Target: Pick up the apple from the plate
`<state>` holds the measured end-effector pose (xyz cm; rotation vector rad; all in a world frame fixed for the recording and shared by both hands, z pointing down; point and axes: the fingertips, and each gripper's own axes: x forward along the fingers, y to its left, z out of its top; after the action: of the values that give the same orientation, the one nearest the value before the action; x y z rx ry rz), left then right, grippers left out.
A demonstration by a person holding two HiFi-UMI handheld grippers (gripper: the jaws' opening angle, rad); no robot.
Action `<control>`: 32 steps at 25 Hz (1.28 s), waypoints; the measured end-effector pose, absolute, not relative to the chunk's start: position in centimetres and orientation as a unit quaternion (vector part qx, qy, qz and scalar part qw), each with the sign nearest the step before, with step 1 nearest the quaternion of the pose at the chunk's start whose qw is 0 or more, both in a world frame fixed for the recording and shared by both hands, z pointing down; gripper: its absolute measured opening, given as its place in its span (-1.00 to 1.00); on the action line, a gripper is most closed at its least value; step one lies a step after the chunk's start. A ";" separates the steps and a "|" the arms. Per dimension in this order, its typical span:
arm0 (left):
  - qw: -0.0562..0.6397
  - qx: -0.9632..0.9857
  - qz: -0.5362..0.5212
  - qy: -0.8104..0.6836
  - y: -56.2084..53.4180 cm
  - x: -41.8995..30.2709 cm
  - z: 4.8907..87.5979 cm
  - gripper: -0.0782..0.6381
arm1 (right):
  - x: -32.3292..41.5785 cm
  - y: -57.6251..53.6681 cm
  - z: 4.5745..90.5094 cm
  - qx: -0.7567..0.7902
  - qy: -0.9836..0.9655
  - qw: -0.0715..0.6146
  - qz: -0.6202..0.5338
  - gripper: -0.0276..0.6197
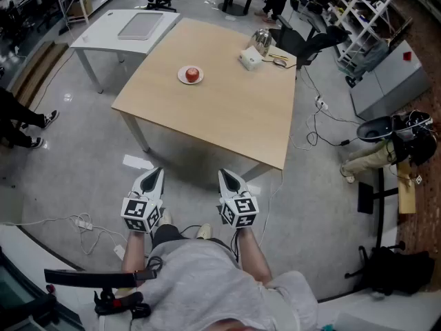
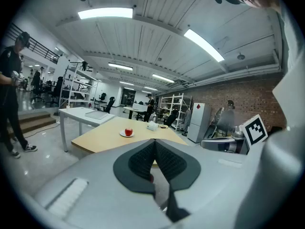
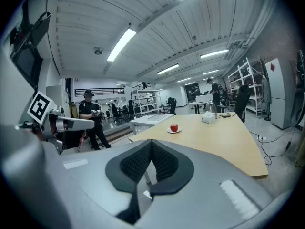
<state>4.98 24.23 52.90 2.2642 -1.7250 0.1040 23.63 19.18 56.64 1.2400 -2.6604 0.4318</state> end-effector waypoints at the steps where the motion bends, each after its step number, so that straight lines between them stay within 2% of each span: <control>1: 0.147 0.786 0.036 -0.600 24.3 5.0 52.9 -0.73 | 23.6 19.3 56.6 0.415 -0.894 0.087 0.144 -0.90; 5: 0.146 0.788 0.038 -0.597 23.8 4.5 52.6 -0.73 | 22.7 19.0 56.3 0.414 -0.895 0.087 0.144 -0.90; 14: 0.134 0.808 0.044 -0.572 21.4 -2.1 51.4 -0.73 | 16.2 17.3 55.2 0.439 -0.882 0.062 0.158 -0.90; 22: 0.134 0.816 0.040 -0.560 21.8 -7.7 51.7 -0.73 | 12.2 17.7 55.4 0.467 -0.869 0.063 0.155 -0.90; 32: 0.143 0.823 0.024 -0.549 21.9 -11.0 52.1 -0.73 | 9.3 18.1 55.3 0.482 -0.860 0.078 0.148 -0.90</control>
<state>-11.02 21.91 52.15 2.3750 -1.5826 0.0684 9.33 18.10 55.33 1.4427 -2.5756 0.4446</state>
